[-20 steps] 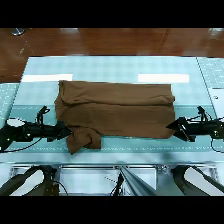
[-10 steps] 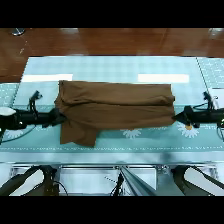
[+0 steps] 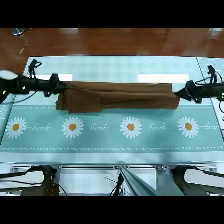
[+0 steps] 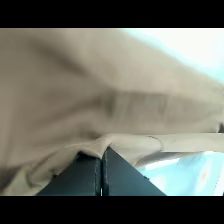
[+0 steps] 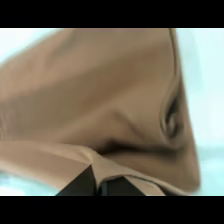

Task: Fold the shirts.

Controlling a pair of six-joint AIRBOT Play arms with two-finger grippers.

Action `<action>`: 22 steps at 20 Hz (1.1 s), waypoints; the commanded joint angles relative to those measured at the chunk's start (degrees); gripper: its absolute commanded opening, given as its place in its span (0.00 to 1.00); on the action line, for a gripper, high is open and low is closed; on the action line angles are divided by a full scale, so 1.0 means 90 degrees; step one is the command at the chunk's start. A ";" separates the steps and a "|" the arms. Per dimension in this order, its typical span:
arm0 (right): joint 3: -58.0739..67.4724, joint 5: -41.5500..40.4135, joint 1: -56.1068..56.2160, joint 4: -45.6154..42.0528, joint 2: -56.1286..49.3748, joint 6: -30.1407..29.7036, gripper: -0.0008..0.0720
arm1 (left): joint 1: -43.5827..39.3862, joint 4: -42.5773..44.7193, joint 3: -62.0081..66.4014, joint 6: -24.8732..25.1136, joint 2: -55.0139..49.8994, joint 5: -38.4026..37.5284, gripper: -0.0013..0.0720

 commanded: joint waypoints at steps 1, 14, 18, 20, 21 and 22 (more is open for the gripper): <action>0.0835 -0.0245 0.0313 0.0209 -0.0743 0.0165 0.04 | -0.0311 -0.0010 0.1319 -0.0440 -0.1052 -0.0053 0.06; 0.1727 0.0542 -0.0226 0.0321 -0.1644 0.0087 0.87 | 0.0593 0.1314 0.2463 -0.0872 -0.1707 -0.1846 0.98; 0.1651 0.1008 -0.0784 -0.0525 -0.1649 0.0333 0.87 | 0.1477 0.2229 0.2042 -0.0913 -0.1129 -0.2419 0.98; 0.1494 0.0911 -0.0729 -0.0707 -0.1719 0.0367 0.87 | 0.1467 0.1853 0.1229 -0.0515 -0.0559 -0.1671 0.98; 0.1484 0.0913 -0.0670 -0.0712 -0.1826 0.0364 0.87 | 0.1362 0.1545 0.0767 -0.0146 -0.0265 -0.1265 0.98; 0.1486 0.0899 -0.0573 -0.0673 -0.1933 0.0364 0.87 | 0.1146 0.1467 0.0226 -0.0002 0.0095 -0.0636 0.98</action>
